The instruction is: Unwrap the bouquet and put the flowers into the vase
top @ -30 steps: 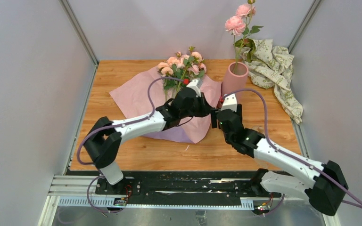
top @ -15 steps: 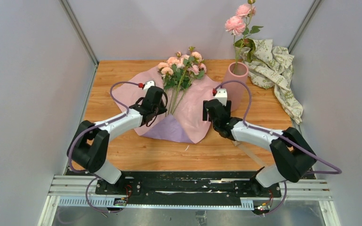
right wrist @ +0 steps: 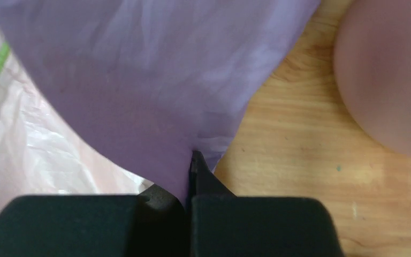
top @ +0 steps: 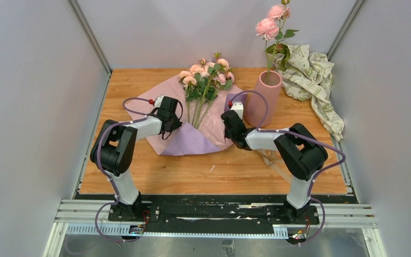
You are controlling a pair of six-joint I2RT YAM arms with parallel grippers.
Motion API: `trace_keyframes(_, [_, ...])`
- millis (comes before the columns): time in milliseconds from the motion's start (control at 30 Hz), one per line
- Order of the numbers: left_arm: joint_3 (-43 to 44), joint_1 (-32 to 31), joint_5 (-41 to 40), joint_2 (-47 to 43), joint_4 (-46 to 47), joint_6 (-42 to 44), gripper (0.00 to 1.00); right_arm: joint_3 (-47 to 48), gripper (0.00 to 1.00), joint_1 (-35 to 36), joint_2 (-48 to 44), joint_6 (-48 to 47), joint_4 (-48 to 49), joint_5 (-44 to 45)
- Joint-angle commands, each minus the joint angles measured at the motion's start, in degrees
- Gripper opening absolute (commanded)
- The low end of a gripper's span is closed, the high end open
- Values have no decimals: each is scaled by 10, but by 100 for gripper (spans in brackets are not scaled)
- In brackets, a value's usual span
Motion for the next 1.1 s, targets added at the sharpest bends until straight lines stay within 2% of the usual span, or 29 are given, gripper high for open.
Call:
trace_keyframes(0, [-20,20,6,23,-34,-26,27,44,0,-7,42,5,-2,-28])
trace_keyframes(367, [-80,32,21,-16,-19,-54,28,137,0,-7,118,4,-17,-68])
trace_keyframes(667, [-119,32,3,-52,-17,-108,28,230,0,-7,181,-2,-37,-103])
trace_keyframes(833, [-124,35,-65,-115,-64,-121,28,264,0,-6,207,8,-39,-130])
trace_keyframes(1067, [-104,54,-59,-133,-91,-107,29,309,0,4,231,8,-47,-145])
